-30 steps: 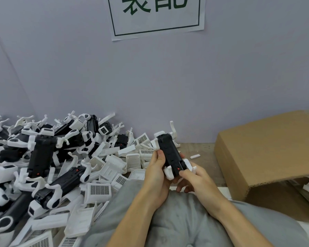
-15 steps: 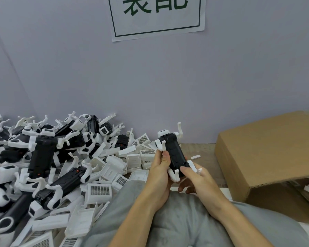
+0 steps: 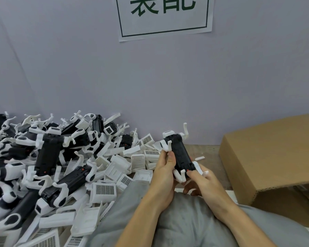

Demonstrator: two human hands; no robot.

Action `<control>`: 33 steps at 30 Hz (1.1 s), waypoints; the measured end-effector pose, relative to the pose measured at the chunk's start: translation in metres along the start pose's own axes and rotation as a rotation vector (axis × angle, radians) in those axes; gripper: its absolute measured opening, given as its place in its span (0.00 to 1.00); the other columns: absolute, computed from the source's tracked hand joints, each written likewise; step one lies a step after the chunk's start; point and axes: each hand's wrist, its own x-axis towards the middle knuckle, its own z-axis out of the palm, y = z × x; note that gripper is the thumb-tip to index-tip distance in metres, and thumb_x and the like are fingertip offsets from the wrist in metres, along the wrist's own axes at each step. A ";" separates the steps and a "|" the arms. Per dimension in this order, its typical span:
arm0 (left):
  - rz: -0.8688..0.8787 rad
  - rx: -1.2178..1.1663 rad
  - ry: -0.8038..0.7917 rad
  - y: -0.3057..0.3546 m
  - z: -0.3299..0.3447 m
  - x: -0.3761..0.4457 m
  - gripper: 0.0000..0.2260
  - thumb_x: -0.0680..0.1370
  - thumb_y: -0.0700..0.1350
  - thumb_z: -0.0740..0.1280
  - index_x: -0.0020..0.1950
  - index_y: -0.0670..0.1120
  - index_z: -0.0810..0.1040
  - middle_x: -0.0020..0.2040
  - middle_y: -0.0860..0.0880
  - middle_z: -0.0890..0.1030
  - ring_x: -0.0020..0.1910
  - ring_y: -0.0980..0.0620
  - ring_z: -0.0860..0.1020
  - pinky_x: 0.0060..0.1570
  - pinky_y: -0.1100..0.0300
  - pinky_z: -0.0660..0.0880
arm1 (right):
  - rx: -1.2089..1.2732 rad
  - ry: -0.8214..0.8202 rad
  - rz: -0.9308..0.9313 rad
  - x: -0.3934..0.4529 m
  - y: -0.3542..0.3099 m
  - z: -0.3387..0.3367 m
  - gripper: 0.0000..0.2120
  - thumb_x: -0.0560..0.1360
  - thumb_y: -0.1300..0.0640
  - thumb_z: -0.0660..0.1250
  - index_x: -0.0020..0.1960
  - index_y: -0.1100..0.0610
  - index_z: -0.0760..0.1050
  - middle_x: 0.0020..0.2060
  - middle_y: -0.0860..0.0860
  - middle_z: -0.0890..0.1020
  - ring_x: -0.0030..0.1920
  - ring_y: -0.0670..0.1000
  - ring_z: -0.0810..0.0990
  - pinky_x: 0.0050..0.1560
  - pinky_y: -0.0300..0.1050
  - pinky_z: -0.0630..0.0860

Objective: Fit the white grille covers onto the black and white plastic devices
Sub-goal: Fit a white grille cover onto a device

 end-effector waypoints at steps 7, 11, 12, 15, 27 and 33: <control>0.045 -0.133 0.145 0.012 -0.002 0.003 0.13 0.81 0.48 0.62 0.60 0.40 0.74 0.47 0.41 0.79 0.41 0.46 0.80 0.40 0.55 0.78 | 0.017 -0.049 0.029 -0.001 0.003 -0.003 0.08 0.75 0.48 0.68 0.52 0.48 0.80 0.39 0.52 0.83 0.36 0.50 0.80 0.38 0.41 0.72; 0.070 -0.392 0.229 0.038 -0.017 0.004 0.18 0.74 0.49 0.68 0.59 0.41 0.77 0.46 0.42 0.81 0.42 0.48 0.80 0.43 0.56 0.78 | -0.204 0.062 0.027 0.005 0.015 -0.001 0.05 0.80 0.60 0.65 0.52 0.53 0.79 0.33 0.49 0.82 0.33 0.47 0.80 0.37 0.39 0.75; 0.078 -0.424 0.240 0.044 -0.022 0.005 0.15 0.73 0.50 0.68 0.55 0.43 0.79 0.44 0.45 0.81 0.42 0.49 0.80 0.44 0.56 0.76 | -0.304 0.089 0.015 0.006 0.016 0.000 0.04 0.79 0.60 0.67 0.51 0.53 0.79 0.33 0.50 0.83 0.34 0.47 0.81 0.40 0.41 0.77; 0.105 -0.508 0.300 0.052 -0.037 0.006 0.07 0.78 0.49 0.67 0.44 0.47 0.80 0.35 0.50 0.81 0.34 0.54 0.80 0.41 0.60 0.74 | -0.626 0.100 -0.063 0.009 0.015 0.006 0.03 0.75 0.56 0.73 0.45 0.49 0.80 0.35 0.49 0.83 0.41 0.48 0.80 0.46 0.40 0.76; 0.027 -0.484 0.377 0.053 -0.039 0.006 0.08 0.77 0.50 0.70 0.46 0.46 0.78 0.35 0.48 0.78 0.34 0.49 0.78 0.44 0.48 0.77 | -0.849 -0.264 -0.191 0.054 0.001 0.068 0.07 0.72 0.51 0.72 0.50 0.47 0.84 0.61 0.51 0.78 0.66 0.51 0.73 0.67 0.47 0.71; 0.126 -0.312 0.456 0.048 -0.039 0.009 0.08 0.76 0.46 0.72 0.52 0.45 0.78 0.37 0.47 0.79 0.32 0.52 0.77 0.30 0.62 0.74 | -0.724 -0.019 -0.140 0.051 0.010 0.062 0.08 0.75 0.56 0.68 0.39 0.46 0.76 0.50 0.53 0.78 0.54 0.51 0.76 0.53 0.41 0.70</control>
